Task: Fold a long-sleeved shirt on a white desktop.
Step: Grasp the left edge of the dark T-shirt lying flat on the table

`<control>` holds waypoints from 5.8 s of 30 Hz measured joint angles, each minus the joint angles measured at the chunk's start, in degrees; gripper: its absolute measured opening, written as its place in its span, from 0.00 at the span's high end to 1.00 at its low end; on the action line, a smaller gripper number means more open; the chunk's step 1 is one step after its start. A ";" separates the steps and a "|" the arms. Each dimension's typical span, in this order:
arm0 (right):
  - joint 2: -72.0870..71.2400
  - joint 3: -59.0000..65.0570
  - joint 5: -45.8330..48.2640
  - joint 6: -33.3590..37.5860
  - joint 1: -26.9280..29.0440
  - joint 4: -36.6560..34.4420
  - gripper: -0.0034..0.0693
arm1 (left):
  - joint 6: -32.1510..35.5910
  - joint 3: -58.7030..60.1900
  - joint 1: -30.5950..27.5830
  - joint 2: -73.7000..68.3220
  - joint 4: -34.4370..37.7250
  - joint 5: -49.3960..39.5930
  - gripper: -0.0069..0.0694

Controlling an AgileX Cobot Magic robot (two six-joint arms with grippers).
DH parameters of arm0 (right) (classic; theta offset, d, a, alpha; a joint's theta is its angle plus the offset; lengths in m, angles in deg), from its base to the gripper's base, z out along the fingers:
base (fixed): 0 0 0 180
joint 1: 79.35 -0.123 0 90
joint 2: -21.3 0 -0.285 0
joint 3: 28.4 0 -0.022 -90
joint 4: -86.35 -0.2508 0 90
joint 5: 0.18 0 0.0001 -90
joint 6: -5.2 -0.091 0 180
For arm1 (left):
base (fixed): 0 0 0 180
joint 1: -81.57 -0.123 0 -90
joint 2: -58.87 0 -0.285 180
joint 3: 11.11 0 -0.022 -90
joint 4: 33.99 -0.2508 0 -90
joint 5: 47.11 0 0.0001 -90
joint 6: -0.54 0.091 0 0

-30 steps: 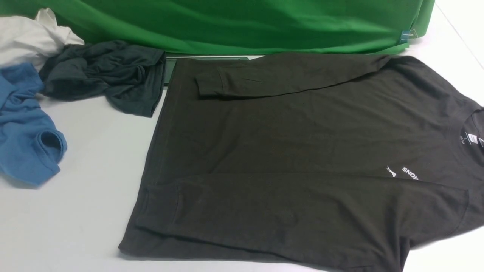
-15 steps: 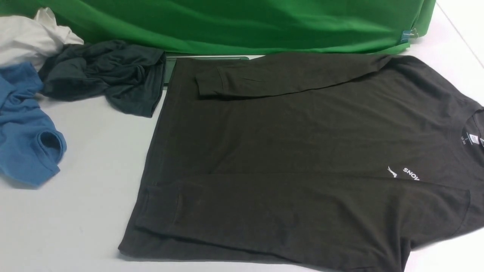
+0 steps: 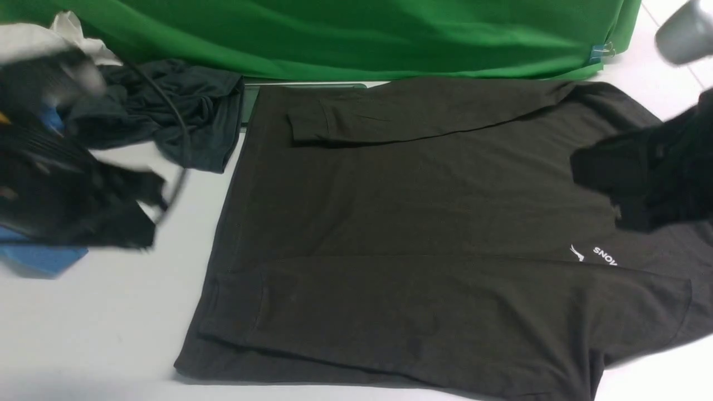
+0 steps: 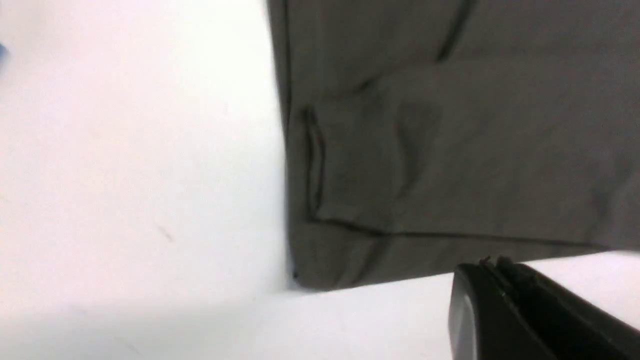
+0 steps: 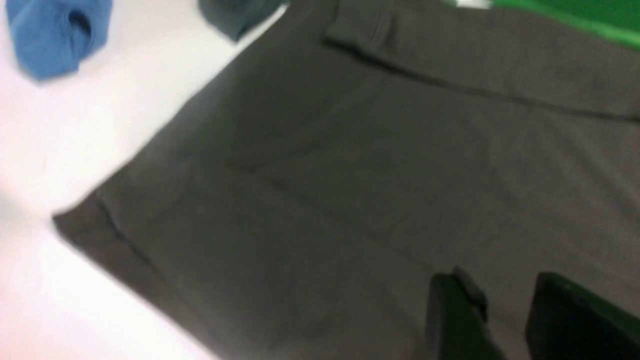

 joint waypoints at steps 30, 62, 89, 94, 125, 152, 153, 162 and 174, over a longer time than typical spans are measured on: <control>0.00 0.10 3.13 -1.47 -0.90 -0.26 0.62 | 3.94 4.02 7.08 -28.94 -0.97 26.79 0.39; 0.00 0.35 3.45 -1.58 -0.90 -1.51 0.62 | -0.46 4.61 7.08 -29.89 -7.58 31.28 0.61; 0.00 0.35 3.33 -1.65 -0.90 -1.51 0.62 | 0.62 4.13 7.08 -25.57 -6.53 26.99 0.85; 0.00 0.35 3.14 -1.65 -0.90 -1.51 0.62 | 0.72 3.13 7.08 -25.24 -6.05 26.54 0.85; 0.00 0.35 3.07 -1.70 -0.90 -1.51 0.62 | -0.84 4.36 7.08 -25.13 -5.29 18.76 0.36; 0.00 0.35 3.13 -1.50 -0.90 -1.51 0.62 | -0.64 4.62 7.08 -29.06 -5.94 27.48 0.56; 0.00 0.35 3.13 -1.43 -0.90 -1.51 0.62 | -0.64 4.62 7.08 -29.06 -6.00 27.48 0.58; 0.00 0.35 3.13 -1.48 -0.90 -1.51 0.62 | 0.69 4.62 7.08 -29.06 -5.77 27.48 0.75; 0.00 0.35 3.13 -1.48 -0.90 -1.51 0.62 | 1.18 4.62 7.08 -27.27 -5.18 27.60 0.85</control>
